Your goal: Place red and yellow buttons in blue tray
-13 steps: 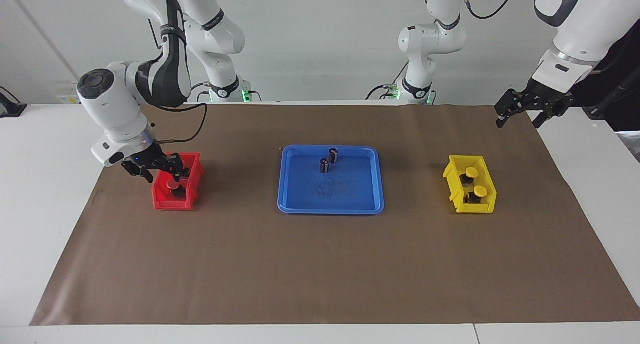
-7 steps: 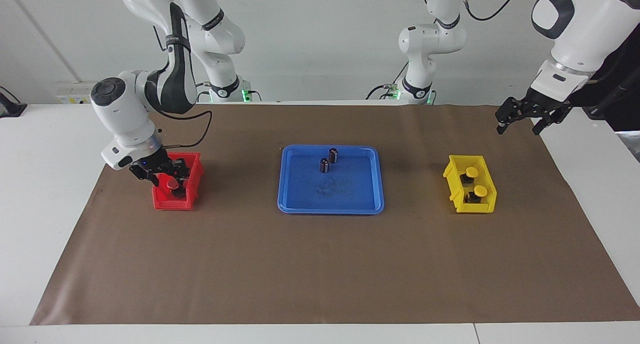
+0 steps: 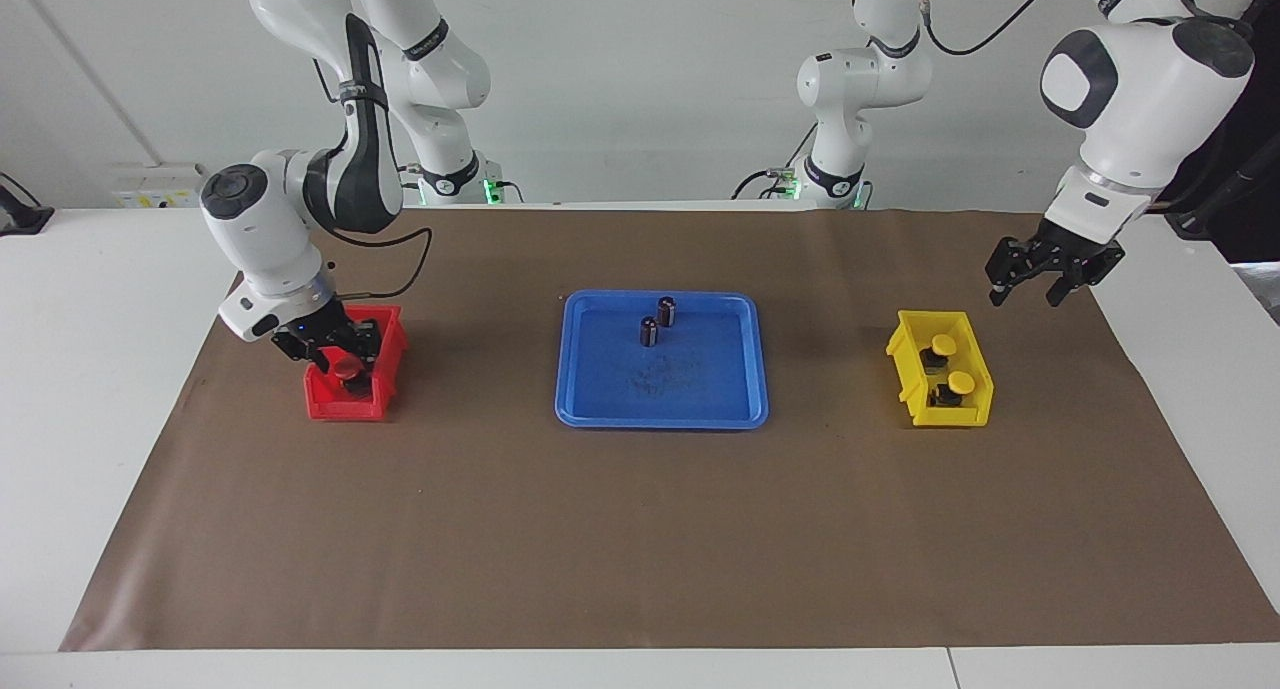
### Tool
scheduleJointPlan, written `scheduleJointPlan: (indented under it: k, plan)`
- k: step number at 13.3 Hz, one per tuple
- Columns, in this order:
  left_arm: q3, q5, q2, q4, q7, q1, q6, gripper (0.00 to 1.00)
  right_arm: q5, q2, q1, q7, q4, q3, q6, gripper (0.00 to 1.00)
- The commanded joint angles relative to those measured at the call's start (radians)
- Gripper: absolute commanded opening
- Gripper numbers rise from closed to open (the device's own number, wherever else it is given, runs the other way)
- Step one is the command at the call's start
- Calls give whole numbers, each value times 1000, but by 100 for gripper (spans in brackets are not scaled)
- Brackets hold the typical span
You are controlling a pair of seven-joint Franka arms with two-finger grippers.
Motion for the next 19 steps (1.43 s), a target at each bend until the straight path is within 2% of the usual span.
scheduleJointPlan:
  k: [1, 3, 5, 6, 10, 13, 14, 16, 19]
  plan:
    - [-4, 15, 11, -58, 8, 9, 93, 79, 21, -30, -16, -6, -45, 6, 33, 67]
    - [-6, 15, 63, -58, 0, 4, 147, 79, 21, -30, -24, -26, -46, 6, 35, 67]
    - [-4, 15, 77, -55, 2, 9, 161, 79, 21, -31, -24, -26, -48, 8, 36, 67]
    - [-4, 15, 79, -55, 2, 9, 166, 79, 21, -33, -24, -26, -52, 6, 38, 63]
    - [-4, 15, 93, -55, -1, 9, 181, 79, 21, -39, -24, -28, -64, 6, 41, 45]
    - [-6, 15, 105, -55, -39, -2, 193, 79, 21, -39, -24, -28, -61, 6, 35, 16]
    - [-6, 15, 106, -57, -59, -3, 195, 79, 21, -38, -22, -28, -48, 6, 18, 16]
    - [-6, 15, 111, -58, -72, -5, 201, 79, 3, -16, -13, -28, 50, 6, -86, 16]
    - [-6, 15, 126, -58, -73, -5, 212, 79, -19, 38, 0, -25, 294, 9, -333, 16]
